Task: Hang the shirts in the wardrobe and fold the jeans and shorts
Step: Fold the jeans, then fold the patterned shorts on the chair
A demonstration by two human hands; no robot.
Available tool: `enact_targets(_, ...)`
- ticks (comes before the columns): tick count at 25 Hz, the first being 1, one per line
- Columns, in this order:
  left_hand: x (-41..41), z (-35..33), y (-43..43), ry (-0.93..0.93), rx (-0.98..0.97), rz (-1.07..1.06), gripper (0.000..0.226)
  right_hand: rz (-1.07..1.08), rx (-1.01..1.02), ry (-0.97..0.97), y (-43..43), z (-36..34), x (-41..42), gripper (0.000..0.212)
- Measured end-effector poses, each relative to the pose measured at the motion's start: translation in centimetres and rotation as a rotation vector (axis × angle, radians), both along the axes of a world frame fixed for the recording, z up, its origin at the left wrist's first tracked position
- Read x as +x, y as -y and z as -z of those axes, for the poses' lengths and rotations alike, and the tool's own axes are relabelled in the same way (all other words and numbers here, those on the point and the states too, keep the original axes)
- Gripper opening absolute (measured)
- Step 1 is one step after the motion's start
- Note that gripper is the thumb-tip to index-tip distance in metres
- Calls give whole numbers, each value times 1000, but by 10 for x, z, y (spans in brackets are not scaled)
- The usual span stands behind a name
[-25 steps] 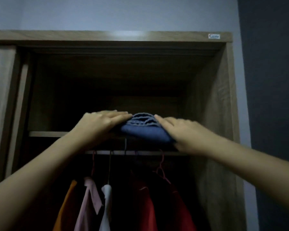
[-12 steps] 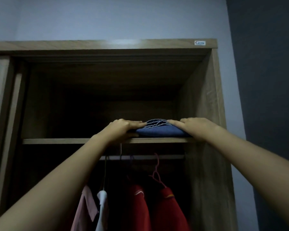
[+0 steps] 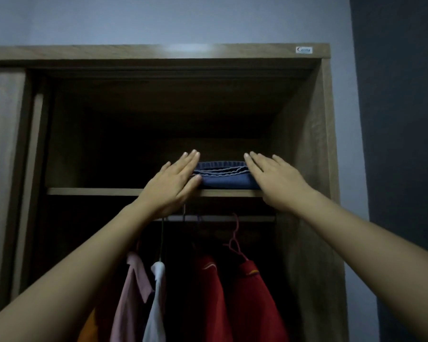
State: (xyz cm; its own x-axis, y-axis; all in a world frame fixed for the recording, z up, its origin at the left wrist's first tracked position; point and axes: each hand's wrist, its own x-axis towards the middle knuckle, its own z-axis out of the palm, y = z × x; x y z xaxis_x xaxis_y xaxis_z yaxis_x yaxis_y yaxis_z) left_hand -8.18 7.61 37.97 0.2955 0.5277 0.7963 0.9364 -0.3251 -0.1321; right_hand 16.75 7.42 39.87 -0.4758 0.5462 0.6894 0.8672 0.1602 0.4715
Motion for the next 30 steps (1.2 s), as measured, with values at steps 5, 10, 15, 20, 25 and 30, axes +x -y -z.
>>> enact_targets(5,-47,109,46,58,11,-25,76,-380,41,-144,6,108,-71,69)
enact_targets(10,-129,273,96,144,-280,-274,75,-677,-149,-167,19,266,-175,53)
enact_targets(15,-182,447,208,243,-689,-504,81,-804,-611,-13,89,452,-263,56)
enact_targets(20,-209,616,353,404,-1041,-675,91,-777,-1097,240,189,632,-301,58)
enact_targets(25,-194,743,468,404,-1346,-636,84,-730,-1427,441,271,765,-299,62)
enact_targets(30,-185,837,528,436,-1553,-649,57,-757,-1584,578,338,857,-286,58)
